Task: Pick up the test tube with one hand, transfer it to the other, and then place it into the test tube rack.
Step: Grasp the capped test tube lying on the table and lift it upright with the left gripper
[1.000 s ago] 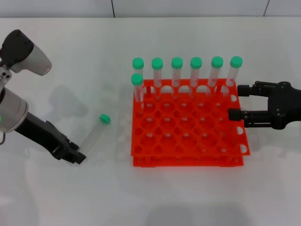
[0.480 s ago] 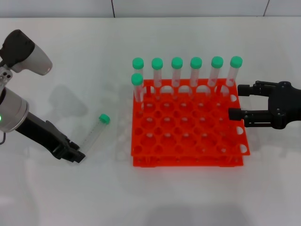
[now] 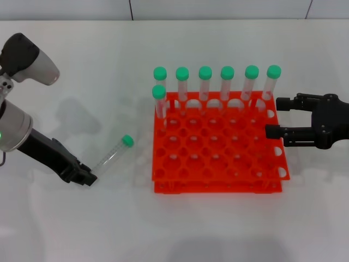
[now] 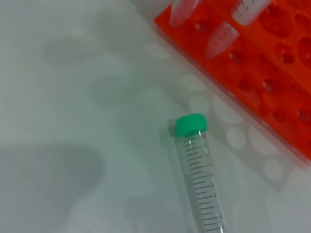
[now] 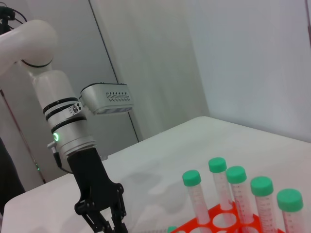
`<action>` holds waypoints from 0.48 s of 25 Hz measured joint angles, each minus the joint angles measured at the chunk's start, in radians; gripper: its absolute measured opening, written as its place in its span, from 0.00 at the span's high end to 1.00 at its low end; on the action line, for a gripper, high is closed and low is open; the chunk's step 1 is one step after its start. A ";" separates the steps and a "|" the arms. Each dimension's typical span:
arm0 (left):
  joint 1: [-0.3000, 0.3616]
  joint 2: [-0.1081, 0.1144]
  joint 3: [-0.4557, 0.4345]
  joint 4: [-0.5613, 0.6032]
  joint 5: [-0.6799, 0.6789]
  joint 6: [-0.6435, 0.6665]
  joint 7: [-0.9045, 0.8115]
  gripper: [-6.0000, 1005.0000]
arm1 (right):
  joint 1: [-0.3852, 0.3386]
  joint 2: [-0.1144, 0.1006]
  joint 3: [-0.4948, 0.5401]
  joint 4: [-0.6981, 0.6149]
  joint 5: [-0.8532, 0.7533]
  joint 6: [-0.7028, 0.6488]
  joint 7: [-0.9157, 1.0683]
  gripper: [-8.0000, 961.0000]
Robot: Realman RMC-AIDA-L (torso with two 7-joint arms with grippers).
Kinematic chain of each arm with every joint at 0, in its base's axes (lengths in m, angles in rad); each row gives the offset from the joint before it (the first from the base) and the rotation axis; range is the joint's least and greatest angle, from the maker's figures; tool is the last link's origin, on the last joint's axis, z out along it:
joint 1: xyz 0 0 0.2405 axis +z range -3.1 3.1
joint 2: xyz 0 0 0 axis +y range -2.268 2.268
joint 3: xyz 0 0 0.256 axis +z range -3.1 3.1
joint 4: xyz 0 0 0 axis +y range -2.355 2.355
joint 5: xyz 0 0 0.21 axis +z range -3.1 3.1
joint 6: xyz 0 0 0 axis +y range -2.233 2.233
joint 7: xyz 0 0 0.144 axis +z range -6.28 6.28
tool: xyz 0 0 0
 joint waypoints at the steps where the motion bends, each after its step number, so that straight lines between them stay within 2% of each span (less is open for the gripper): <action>1: -0.001 0.001 -0.003 0.000 0.000 -0.001 -0.004 0.73 | 0.000 0.000 0.000 0.000 0.000 0.000 0.000 0.15; 6: -0.001 0.002 -0.004 0.000 0.001 -0.008 -0.012 0.73 | 0.000 0.000 0.002 -0.001 0.000 0.000 0.000 0.15; 12: 0.000 0.003 -0.007 0.000 0.001 -0.027 -0.023 0.79 | 0.000 0.000 0.002 -0.003 0.001 0.000 0.000 0.15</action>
